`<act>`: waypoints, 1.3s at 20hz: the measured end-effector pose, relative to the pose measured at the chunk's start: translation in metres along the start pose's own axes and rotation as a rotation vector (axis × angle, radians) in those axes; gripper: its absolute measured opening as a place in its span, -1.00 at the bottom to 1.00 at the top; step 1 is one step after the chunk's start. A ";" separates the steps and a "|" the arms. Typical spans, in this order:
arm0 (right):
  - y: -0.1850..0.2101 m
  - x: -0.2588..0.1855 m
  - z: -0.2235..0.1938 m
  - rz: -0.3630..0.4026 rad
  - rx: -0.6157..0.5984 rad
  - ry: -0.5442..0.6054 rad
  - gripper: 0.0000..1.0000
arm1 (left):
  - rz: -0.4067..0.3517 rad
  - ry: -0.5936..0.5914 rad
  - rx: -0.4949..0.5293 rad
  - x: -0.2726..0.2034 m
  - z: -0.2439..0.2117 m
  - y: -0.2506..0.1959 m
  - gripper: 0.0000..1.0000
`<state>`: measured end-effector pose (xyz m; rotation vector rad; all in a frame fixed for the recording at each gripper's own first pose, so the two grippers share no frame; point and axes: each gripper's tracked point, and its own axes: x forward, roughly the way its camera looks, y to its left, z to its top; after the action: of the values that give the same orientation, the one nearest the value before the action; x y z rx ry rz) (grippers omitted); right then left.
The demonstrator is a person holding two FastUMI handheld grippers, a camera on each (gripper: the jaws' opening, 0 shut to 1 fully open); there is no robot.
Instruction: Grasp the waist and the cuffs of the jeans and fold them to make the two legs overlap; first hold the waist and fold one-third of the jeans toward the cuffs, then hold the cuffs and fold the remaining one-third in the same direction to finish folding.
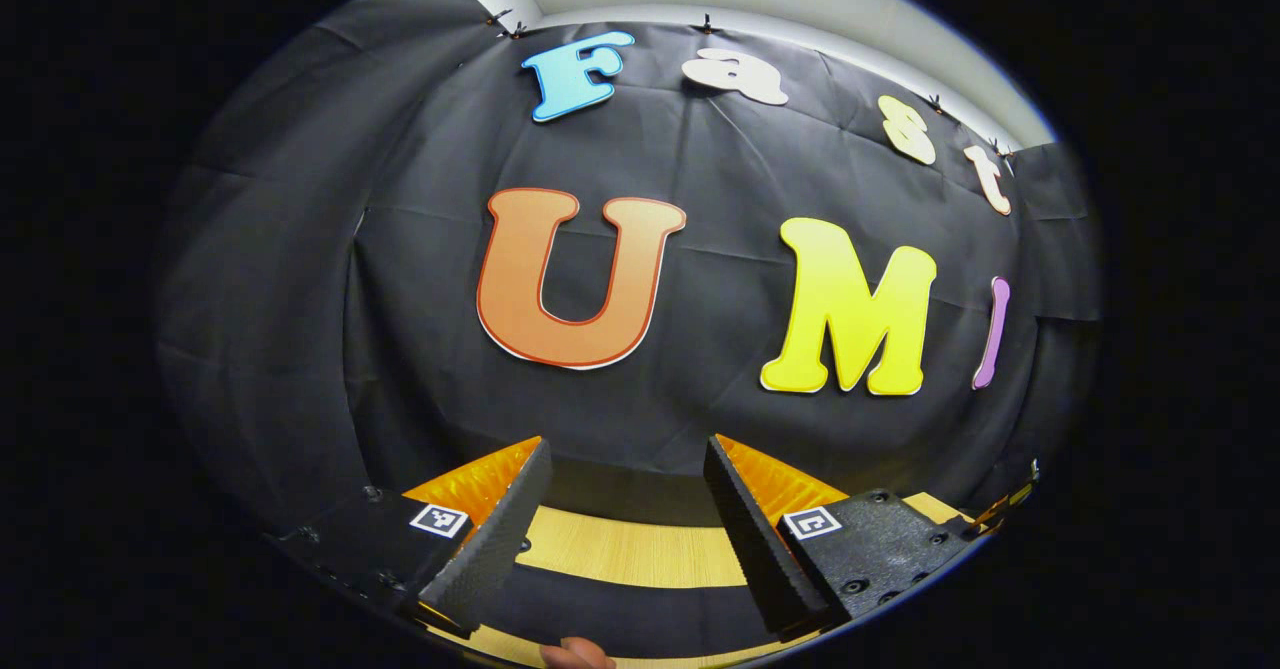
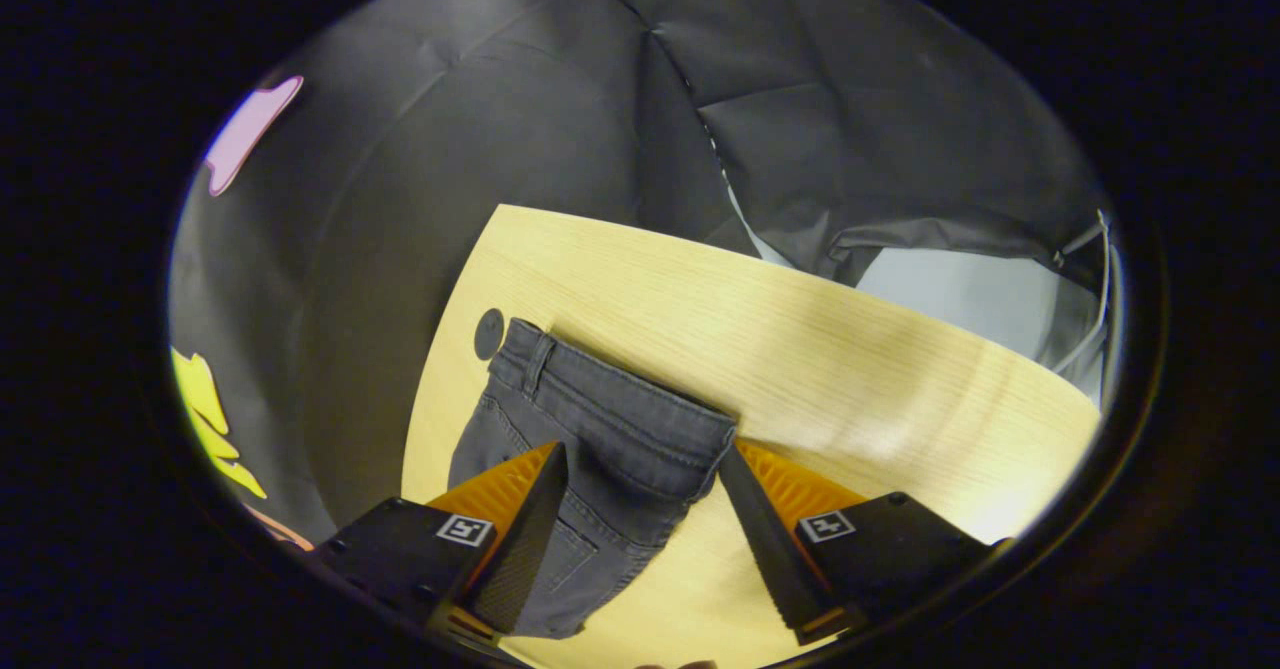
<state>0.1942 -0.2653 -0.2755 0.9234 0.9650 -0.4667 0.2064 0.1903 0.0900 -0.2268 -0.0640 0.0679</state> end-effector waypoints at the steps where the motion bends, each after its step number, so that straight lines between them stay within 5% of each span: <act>1: 0.001 0.003 0.002 0.010 0.021 -0.003 0.50 | 0.000 0.000 0.000 -0.001 0.000 -0.001 0.96; 2: 0.003 0.006 -0.001 0.013 0.047 -0.014 0.10 | -0.002 -0.002 0.005 -0.002 0.000 -0.003 0.96; 7: 0.004 0.010 0.003 0.109 0.107 -0.077 -0.96 | -0.006 -0.032 0.049 -0.010 0.011 -0.015 0.96; 11: 0.010 0.004 0.006 0.122 -0.019 -0.142 -0.82 | -0.005 -0.035 0.072 -0.013 0.014 -0.018 1.00; 14: 0.028 -0.015 0.009 0.150 -0.134 -0.222 -0.90 | 0.005 -0.031 0.066 -0.016 0.013 -0.015 0.96; 20: 0.107 -0.064 -0.004 0.240 -0.437 -0.387 -0.91 | 0.010 -0.028 0.095 -0.023 0.011 -0.015 0.96; 26: 0.190 -0.125 -0.071 0.390 -0.681 -0.470 -0.99 | 0.015 -0.010 0.121 -0.033 0.006 -0.009 0.96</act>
<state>0.2280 -0.1087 -0.0994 0.3348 0.4368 0.0009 0.1738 0.1801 0.0959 -0.1059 -0.0683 0.0873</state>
